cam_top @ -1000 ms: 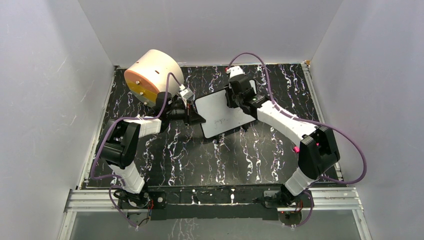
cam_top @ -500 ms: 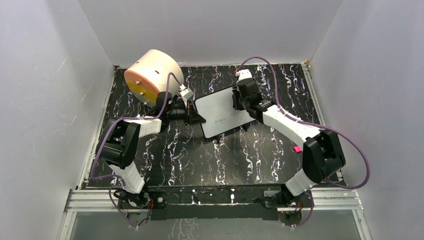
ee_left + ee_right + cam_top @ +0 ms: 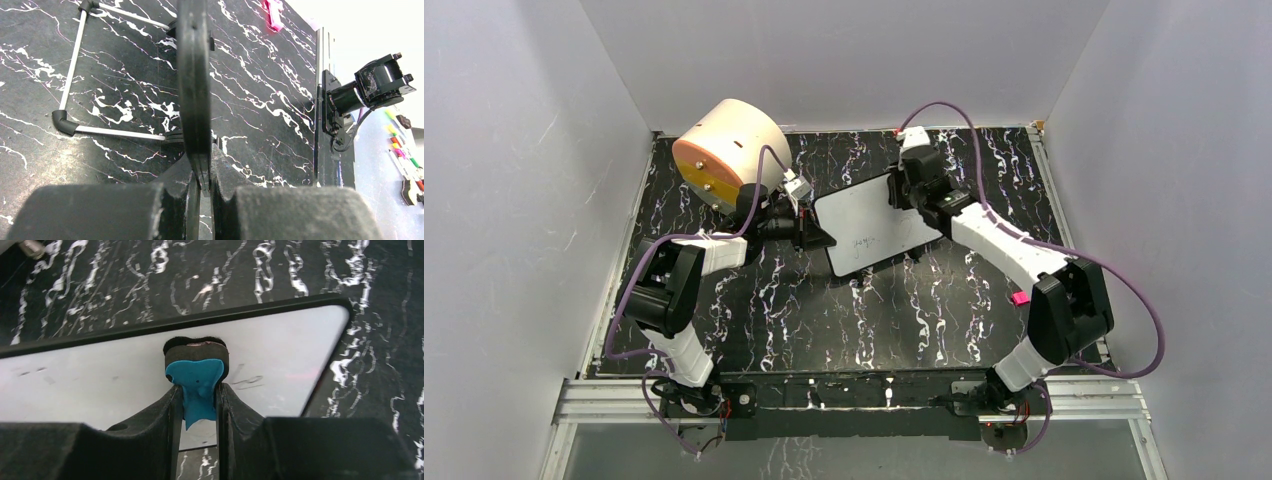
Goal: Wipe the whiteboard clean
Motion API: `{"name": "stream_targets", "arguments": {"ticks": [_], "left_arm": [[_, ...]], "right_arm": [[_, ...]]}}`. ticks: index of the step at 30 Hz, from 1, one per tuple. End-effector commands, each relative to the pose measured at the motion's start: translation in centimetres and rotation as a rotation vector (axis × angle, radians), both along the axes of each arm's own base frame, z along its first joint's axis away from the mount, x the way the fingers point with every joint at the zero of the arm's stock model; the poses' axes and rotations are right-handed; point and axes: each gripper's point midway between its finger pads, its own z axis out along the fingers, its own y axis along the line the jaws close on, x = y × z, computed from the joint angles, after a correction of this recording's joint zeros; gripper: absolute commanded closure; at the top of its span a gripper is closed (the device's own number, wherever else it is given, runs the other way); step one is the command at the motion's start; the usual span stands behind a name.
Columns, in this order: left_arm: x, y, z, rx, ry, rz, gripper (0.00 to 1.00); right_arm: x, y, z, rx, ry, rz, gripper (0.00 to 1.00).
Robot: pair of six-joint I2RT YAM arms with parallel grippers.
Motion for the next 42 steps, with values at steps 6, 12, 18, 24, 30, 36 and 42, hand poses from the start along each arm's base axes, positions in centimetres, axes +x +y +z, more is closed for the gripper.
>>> {"name": "stream_targets", "arguments": {"ticks": [6,12,18,24,30,36,42], "left_arm": [[-1.4,-0.4,-0.1,0.02,-0.009,-0.065,1.0],[-1.3,-0.5,0.1,0.015,-0.005,-0.066,1.0],[-1.3,-0.5,0.1,0.018,0.001,-0.065,1.0],[-1.5,-0.5,0.1,0.02,0.0,-0.067,1.0],[-1.6,-0.5,-0.1,0.024,0.003,-0.068,1.0],[-1.6,-0.6,-0.3,0.025,0.006,-0.07,1.0],[-1.7,-0.6,-0.3,0.024,0.004,-0.072,1.0]], "right_arm": [[1.7,-5.4,-1.5,0.006,0.004,-0.126,0.85],[0.6,-3.6,-1.5,0.054,0.011,-0.086,0.84],[0.1,1.3,1.5,0.05,-0.063,0.009,0.84],[1.9,-0.3,2.8,0.032,-0.1,-0.031,0.84],[3.3,-4.9,0.9,0.063,-0.046,-0.122,0.85],[1.7,-5.7,-2.9,0.099,0.06,-0.144,0.85],[-0.7,-4.5,-5.3,0.188,0.123,-0.123,0.85]]}}
